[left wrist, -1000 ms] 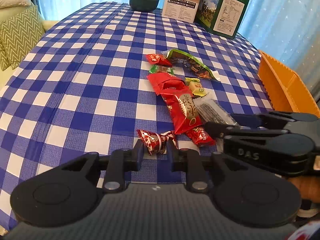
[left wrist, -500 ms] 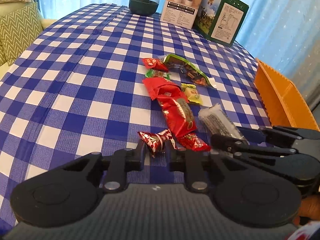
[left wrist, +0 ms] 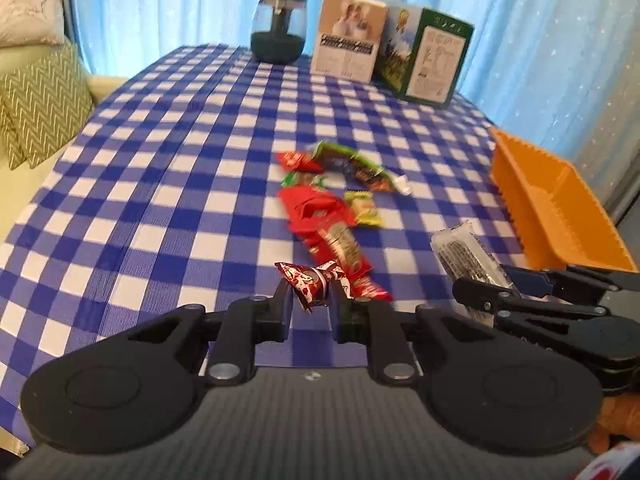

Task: Organize snacks
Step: 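Carry both snacks over the orange tray and open both tools to drop them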

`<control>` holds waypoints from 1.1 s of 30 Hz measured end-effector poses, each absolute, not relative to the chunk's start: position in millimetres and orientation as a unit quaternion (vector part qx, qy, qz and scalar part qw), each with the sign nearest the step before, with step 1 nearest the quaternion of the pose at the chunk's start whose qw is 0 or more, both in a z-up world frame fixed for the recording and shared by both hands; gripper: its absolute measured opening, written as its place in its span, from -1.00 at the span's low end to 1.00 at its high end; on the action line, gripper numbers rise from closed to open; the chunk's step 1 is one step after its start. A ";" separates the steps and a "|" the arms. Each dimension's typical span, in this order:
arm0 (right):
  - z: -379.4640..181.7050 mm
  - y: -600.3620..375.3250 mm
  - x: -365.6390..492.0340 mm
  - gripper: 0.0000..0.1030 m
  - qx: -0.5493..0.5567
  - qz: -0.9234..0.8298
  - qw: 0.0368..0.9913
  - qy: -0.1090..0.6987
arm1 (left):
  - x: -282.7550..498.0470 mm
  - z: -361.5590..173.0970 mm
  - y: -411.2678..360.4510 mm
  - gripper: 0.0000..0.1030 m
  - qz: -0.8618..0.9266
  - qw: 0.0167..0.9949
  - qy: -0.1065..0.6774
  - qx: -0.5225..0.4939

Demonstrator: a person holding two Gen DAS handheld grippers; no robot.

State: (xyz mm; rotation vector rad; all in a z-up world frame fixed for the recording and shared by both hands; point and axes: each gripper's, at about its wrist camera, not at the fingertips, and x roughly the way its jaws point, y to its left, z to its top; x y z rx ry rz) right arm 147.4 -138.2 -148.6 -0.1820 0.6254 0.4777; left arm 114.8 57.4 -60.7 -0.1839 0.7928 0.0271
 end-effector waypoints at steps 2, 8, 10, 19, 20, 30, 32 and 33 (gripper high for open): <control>-139.9 -147.4 143.5 -0.25 -0.077 0.220 0.928 0.291 | 114.7 -51.3 50.4 -0.68 0.003 0.921 0.378 -0.090; -107.2 -196.6 144.5 -0.25 -0.035 0.158 0.953 0.255 | 128.3 -28.2 11.0 -0.68 -0.050 0.929 0.355 -0.089; -98.1 -216.8 149.2 -0.25 -0.024 0.131 0.960 0.247 | 136.2 -22.5 -9.0 -0.68 -0.070 0.930 0.350 -0.085; -85.0 -303.7 178.7 -0.25 0.055 0.032 0.968 0.241 | 178.0 -4.3 -102.2 -0.68 -0.154 0.929 0.329 -0.065; -84.7 -309.9 182.1 -0.25 0.062 0.026 0.969 0.240 | 183.5 -5.0 -110.5 -0.68 -0.160 0.928 0.330 -0.065; -98.6 -348.2 196.4 -0.25 0.115 -0.013 0.964 0.238 | 226.7 -23.3 -159.5 -0.68 -0.196 0.917 0.346 -0.044; -101.7 -352.1 198.1 -0.25 0.121 -0.016 0.963 0.241 | 232.2 -28.6 -164.7 -0.68 -0.202 0.914 0.350 -0.037; -102.3 -353.5 198.6 -0.25 0.123 -0.016 0.962 0.242 | 234.9 -31.4 -166.4 -0.67 -0.204 0.913 0.351 -0.035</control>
